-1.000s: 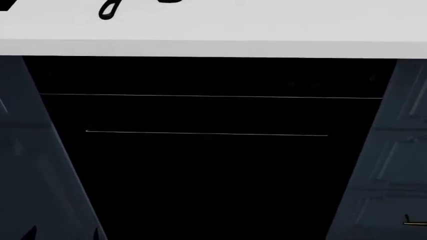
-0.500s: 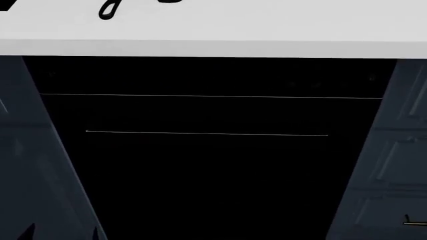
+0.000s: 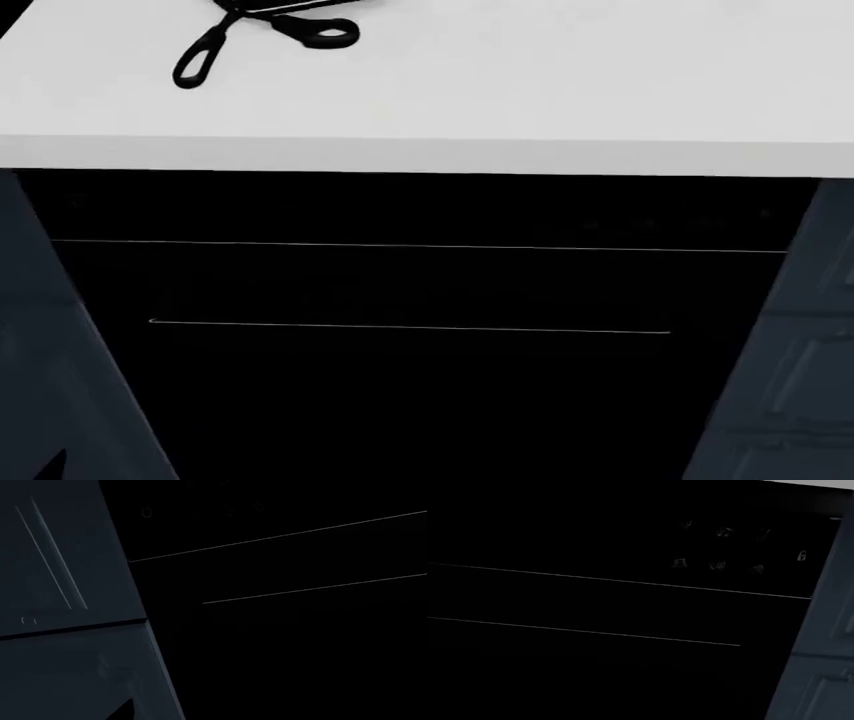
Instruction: Open the dishwasher door
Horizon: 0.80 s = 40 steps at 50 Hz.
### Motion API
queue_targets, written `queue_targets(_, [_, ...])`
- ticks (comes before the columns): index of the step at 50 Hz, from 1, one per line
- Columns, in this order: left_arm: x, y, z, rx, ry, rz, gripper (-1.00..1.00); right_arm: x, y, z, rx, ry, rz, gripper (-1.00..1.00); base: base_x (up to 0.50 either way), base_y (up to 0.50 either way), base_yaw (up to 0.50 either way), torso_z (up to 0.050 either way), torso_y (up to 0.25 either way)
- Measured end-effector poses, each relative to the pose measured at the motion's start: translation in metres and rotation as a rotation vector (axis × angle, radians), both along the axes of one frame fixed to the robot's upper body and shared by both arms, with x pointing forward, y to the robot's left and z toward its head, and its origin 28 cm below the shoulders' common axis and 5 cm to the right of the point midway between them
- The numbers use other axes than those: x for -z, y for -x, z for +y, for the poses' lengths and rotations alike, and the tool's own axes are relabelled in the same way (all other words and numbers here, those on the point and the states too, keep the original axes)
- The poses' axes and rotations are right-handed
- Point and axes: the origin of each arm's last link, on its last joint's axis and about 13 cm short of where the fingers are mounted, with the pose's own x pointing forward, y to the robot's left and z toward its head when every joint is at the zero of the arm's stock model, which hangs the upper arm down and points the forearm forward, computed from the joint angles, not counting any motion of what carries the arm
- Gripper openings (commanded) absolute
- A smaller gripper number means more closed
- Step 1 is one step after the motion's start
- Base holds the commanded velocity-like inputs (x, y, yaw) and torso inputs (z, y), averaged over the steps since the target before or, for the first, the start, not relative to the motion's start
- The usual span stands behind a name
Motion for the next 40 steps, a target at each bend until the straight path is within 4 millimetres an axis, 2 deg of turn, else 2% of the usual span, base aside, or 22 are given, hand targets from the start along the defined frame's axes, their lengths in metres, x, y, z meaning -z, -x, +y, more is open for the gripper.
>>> queue_targets(28, [-0.0015,-0.0024,0.0009,-0.018,0.009,0.009,1.0,-0.0032,-0.0013,0.001,0.012,0.045,0.03,1.0,0.0,0.0,0.0,0.0,0.0])
queue_targets(40, [-0.0011,-0.0033,0.001,-0.02,0.014,0.018,1.0,-0.0096,-0.0057,-0.0008,0.031,0.196,0.037,1.0,0.0,0.0,0.0,0.0,0.0])
